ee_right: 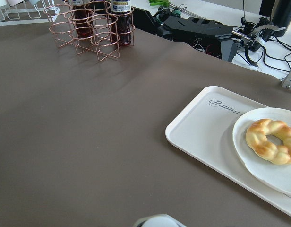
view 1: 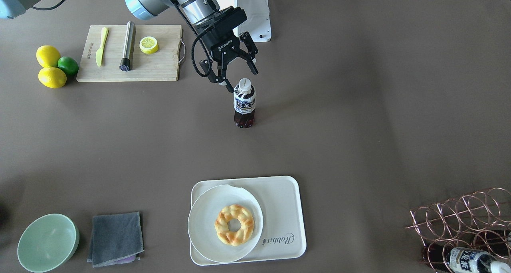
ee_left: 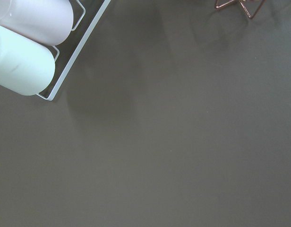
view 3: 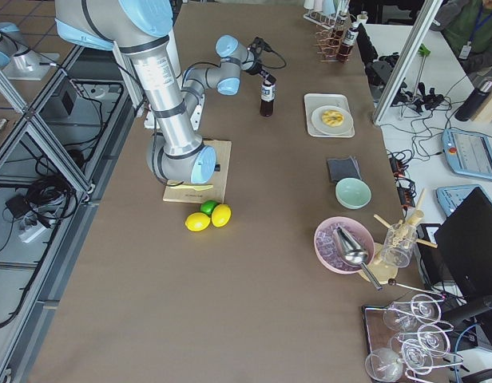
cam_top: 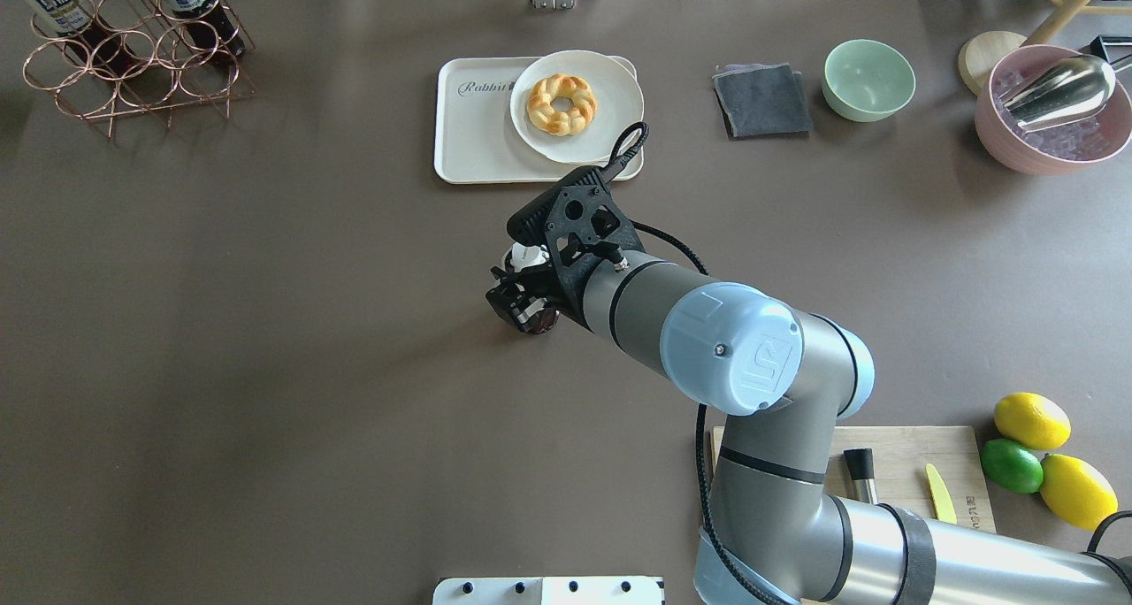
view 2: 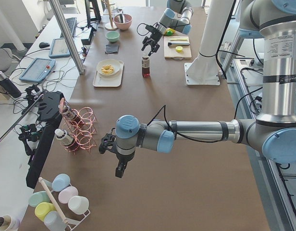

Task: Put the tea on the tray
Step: 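Close the right gripper around the standing tea bottle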

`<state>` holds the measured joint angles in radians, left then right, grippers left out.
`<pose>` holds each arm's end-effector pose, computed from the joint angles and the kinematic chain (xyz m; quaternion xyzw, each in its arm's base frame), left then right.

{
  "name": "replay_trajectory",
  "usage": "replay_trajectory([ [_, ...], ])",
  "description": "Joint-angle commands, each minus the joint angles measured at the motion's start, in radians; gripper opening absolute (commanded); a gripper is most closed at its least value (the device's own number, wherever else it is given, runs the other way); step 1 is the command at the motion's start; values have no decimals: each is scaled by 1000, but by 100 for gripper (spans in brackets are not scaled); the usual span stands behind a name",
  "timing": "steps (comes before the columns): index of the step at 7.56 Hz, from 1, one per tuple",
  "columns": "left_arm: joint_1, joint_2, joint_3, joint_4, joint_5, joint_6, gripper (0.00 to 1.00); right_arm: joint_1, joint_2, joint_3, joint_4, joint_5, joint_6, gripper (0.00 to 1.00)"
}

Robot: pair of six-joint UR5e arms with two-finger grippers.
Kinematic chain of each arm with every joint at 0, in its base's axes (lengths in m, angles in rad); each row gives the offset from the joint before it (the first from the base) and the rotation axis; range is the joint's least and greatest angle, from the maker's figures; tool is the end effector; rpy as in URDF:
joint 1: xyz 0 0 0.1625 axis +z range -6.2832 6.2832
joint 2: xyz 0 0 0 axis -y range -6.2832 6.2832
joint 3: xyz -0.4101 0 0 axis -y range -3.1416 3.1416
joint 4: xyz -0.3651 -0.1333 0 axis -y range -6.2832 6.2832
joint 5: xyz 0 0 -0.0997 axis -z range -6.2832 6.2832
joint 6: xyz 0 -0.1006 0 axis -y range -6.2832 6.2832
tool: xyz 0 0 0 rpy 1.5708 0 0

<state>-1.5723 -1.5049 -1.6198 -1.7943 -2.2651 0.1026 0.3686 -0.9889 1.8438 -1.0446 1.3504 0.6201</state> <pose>-0.0696 -0.4514 0.6331 0.1144 0.3329 0.0823 0.9324 -0.4853 -0.3539 0.1502 0.4550 -0.4483 -0.1528 0.7541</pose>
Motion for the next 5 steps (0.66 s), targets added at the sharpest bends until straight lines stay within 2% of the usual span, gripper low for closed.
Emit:
replay_trajectory([
  [1, 0, 2, -2, 1, -1, 0, 99, -2, 1, -6, 0, -11, 1, 82],
  [3, 0, 3, 0, 0, -1, 0, 99, -7, 1, -14, 0, -22, 3, 79],
  [5, 0, 2, 0, 1, -1, 0, 99, -8, 6, -26, 2, -22, 21, 67],
])
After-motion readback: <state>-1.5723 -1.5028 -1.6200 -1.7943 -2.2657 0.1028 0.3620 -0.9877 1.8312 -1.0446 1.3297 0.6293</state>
